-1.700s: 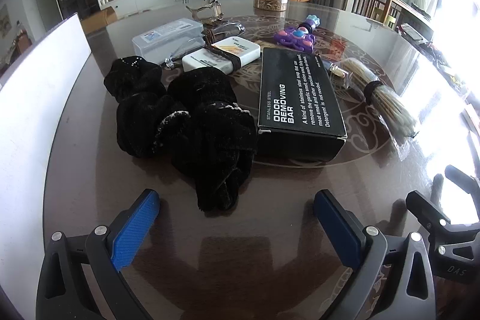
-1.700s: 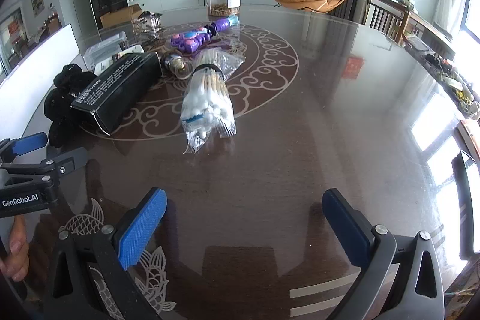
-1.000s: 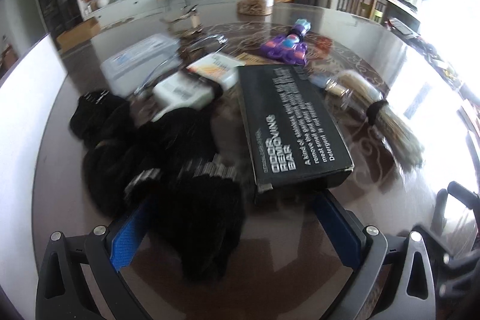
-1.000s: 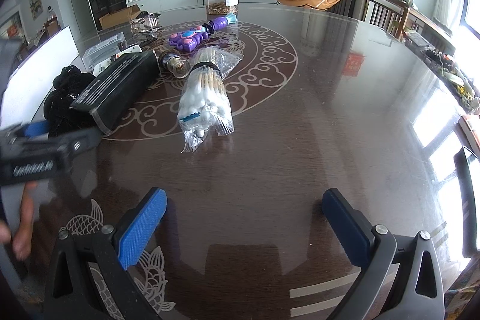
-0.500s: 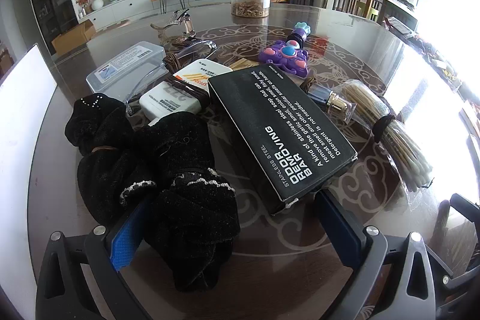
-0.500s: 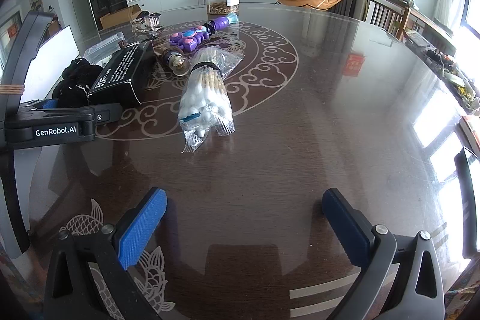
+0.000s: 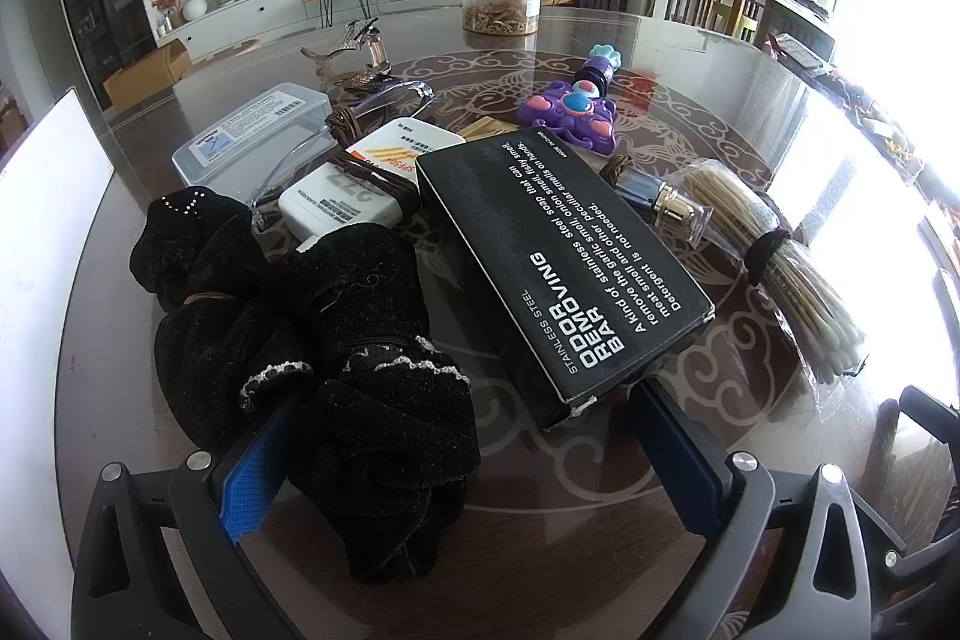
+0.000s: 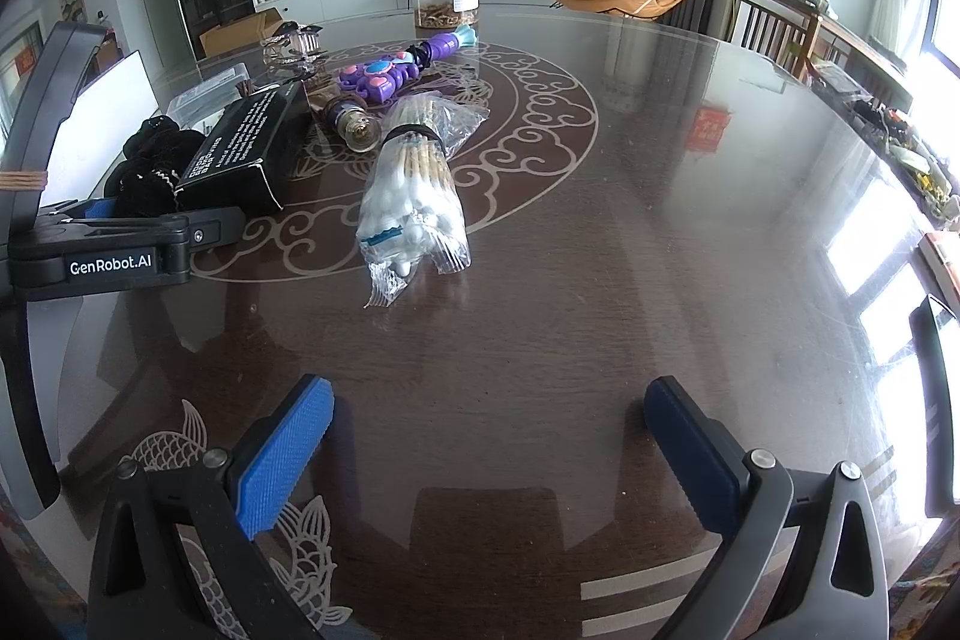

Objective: Organize objects

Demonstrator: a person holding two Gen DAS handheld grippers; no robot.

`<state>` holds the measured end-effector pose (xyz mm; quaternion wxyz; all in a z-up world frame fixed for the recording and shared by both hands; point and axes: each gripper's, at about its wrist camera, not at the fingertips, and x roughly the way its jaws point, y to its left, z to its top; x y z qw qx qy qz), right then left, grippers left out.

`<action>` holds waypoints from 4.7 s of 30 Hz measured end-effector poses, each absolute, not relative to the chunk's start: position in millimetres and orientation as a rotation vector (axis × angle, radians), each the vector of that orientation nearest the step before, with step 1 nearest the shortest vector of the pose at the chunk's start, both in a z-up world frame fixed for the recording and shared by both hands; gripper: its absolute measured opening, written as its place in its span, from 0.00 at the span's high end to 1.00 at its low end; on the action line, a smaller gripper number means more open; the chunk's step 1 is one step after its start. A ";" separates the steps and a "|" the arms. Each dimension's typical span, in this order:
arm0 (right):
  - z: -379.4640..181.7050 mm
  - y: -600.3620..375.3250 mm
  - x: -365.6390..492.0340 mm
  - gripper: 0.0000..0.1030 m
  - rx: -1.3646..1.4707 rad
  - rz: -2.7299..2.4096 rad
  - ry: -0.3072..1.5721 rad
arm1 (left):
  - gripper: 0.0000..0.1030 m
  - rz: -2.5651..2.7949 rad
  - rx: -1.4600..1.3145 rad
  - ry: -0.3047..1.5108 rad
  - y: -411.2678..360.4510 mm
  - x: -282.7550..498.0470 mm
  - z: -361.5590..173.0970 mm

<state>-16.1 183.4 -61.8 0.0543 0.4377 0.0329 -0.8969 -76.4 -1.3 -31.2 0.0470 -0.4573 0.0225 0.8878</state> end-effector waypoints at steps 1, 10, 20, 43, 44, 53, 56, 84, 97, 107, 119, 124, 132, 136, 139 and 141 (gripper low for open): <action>-61.7 183.2 -16.3 0.00 1.330 -2.724 0.100 | 0.00 2.709 -1.395 0.068 -1.3 -76.3 -31.2; -61.1 181.7 -18.1 0.00 1.332 -2.720 0.100 | 0.00 2.709 -1.396 0.067 -1.3 -76.4 -31.1; -61.6 181.6 -17.9 0.00 1.331 -2.721 0.101 | 0.00 2.709 -1.396 0.066 -1.4 -76.1 -31.3; -62.5 180.5 -19.4 0.00 1.328 -2.721 0.103 | 0.00 2.710 -1.397 0.064 -1.5 -75.8 -31.5; -62.5 180.8 -19.2 0.00 1.328 -2.721 0.103 | 0.00 2.710 -1.397 0.064 -1.5 -76.1 -31.2; -62.4 181.4 -18.9 0.00 1.326 -2.720 0.103 | 0.00 2.711 -1.397 0.063 -1.5 -75.8 -31.5; -62.6 181.3 -18.9 0.00 1.326 -2.720 0.103 | 0.00 2.711 -1.398 0.063 -1.5 -75.8 -31.5; -62.6 181.3 -18.8 0.00 1.321 -2.718 0.105 | 0.00 2.712 -1.398 0.061 -1.5 -75.5 -31.6; -62.9 180.8 -19.3 0.00 1.320 -2.718 0.104 | 0.00 2.713 -1.399 0.060 -1.5 -75.4 -31.6; -62.9 180.7 -19.1 0.00 1.320 -2.718 0.104 | 0.00 2.714 -1.399 0.059 -1.5 -75.4 -31.6; -63.0 180.8 -18.9 0.00 1.320 -2.718 0.104 | 0.00 2.714 -1.400 0.058 -1.5 -75.3 -31.5; -63.0 180.6 -19.3 0.00 1.320 -2.718 0.104 | 0.00 2.715 -1.400 0.058 -1.5 -75.3 -31.6; -63.1 180.7 -19.0 0.00 1.320 -2.719 0.104 | 0.00 2.668 -1.453 0.076 -3.7 -66.8 -28.8; -63.1 180.6 -19.2 0.00 1.320 -2.719 0.104 | 0.00 2.652 -1.456 0.091 -9.1 -43.6 -28.5; -63.1 180.6 -19.1 0.00 1.320 -2.719 0.104 | 0.00 2.627 -1.445 0.114 -17.3 -19.8 -29.0; -63.2 180.8 -18.8 0.00 1.320 -2.719 0.104 | 0.00 2.608 -1.434 0.131 -23.0 -4.6 -29.3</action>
